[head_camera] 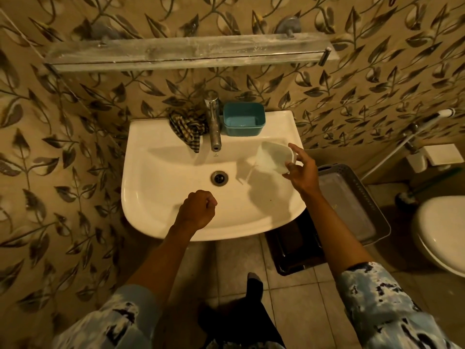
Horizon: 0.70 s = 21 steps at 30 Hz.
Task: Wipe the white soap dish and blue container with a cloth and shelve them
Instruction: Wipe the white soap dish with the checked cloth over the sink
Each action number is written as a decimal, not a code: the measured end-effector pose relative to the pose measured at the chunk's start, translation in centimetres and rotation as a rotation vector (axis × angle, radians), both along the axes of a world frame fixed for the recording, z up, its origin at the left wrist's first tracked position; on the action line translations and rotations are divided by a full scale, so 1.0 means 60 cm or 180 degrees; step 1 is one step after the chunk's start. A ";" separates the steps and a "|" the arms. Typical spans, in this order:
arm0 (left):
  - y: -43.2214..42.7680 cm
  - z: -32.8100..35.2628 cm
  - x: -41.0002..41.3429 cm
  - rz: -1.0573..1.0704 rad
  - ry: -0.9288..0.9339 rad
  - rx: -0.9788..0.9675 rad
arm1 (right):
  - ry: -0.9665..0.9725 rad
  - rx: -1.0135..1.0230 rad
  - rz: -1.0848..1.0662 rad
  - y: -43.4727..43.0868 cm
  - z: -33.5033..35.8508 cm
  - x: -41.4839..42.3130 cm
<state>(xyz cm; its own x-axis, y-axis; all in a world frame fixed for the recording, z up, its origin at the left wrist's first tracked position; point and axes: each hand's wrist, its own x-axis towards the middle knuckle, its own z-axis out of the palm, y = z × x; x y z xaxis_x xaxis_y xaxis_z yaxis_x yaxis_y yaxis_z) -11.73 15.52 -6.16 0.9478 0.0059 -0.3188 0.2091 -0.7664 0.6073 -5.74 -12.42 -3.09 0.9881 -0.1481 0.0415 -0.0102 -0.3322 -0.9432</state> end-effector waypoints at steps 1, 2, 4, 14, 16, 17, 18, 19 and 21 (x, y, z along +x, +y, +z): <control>0.000 0.002 -0.001 -0.0003 -0.0008 -0.0018 | -0.0081 -0.0084 0.0066 -0.001 0.006 -0.001; 0.001 0.003 -0.003 -0.0002 -0.0012 -0.0037 | -0.0139 -0.0165 0.0088 -0.001 0.010 -0.001; 0.003 0.006 -0.005 0.0002 -0.0009 -0.0060 | -0.0315 -0.0312 0.0097 0.005 0.028 -0.001; 0.016 0.029 -0.008 0.0068 -0.0089 -0.0129 | -0.0713 -0.0810 0.0322 0.037 0.111 0.005; 0.016 0.031 -0.012 0.0076 -0.0067 -0.0139 | -0.0788 -0.1056 0.0283 0.043 0.119 0.001; 0.015 0.031 -0.015 0.0083 -0.0053 -0.0143 | -0.0811 -0.1181 0.0278 0.047 0.119 -0.004; 0.015 0.031 -0.018 0.0085 -0.0048 -0.0145 | -0.0812 -0.1259 0.0302 0.052 0.117 -0.010; 0.015 0.031 -0.021 0.0075 -0.0054 -0.0149 | -0.0792 -0.1314 0.0348 0.057 0.113 -0.017; 0.016 0.030 -0.025 0.0055 -0.0072 -0.0151 | -0.0786 -0.1397 0.0439 0.064 0.105 -0.030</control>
<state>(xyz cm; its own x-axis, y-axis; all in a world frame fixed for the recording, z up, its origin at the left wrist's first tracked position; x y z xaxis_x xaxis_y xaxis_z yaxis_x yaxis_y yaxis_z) -13.22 16.50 -4.33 0.9547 0.0077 -0.2975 0.2077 -0.7331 0.6476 -7.52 -8.58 3.23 0.9502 0.0662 0.3046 0.2665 -0.6794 -0.6837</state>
